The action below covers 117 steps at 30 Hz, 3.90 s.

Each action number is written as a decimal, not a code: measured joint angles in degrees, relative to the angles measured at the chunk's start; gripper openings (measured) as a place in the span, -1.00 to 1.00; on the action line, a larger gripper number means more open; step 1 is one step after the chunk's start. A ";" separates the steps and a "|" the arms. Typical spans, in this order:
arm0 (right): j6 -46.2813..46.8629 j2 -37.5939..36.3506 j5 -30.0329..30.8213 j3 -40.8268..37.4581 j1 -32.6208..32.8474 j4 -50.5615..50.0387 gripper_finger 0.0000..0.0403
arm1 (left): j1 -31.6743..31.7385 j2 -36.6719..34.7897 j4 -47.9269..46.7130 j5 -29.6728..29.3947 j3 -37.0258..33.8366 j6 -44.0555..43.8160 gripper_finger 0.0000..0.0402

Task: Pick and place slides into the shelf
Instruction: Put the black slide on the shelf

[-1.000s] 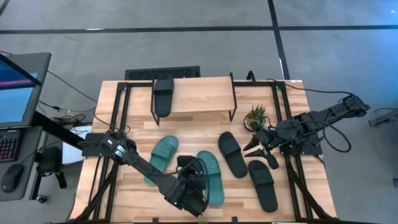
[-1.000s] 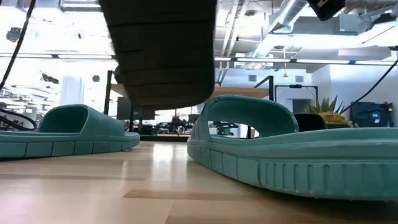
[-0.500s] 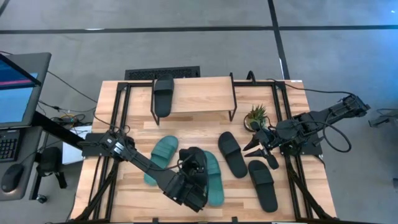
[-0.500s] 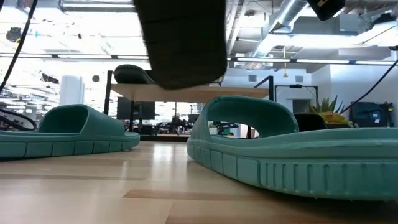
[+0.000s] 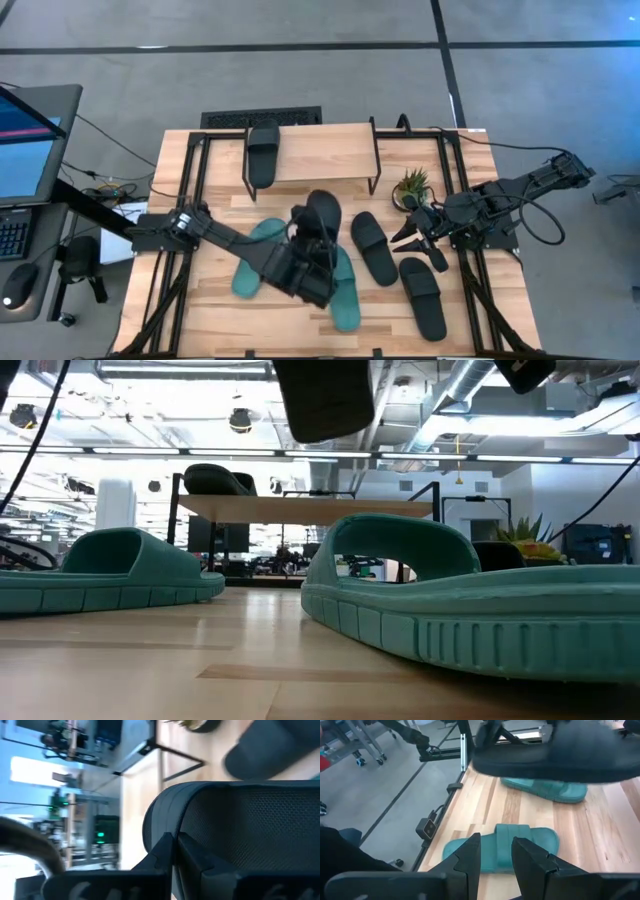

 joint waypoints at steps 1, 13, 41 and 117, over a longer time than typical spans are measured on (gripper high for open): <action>0.25 0.00 0.00 0.00 0.00 0.00 -0.52 | 0.78 -0.36 0.01 -0.89 0.00 1.42 -1.00; 4.28 0.00 2.47 0.00 -0.11 6.66 -0.52 | 15.70 -6.39 -0.02 -5.29 0.00 14.55 -1.00; 9.30 -0.02 9.97 0.00 -0.11 18.36 -0.52 | 36.38 -8.10 10.54 14.51 -1.56 38.09 -1.00; 8.66 0.00 15.08 0.00 -0.11 17.83 -0.52 | 45.29 -7.99 7.82 29.18 -11.78 36.07 -0.74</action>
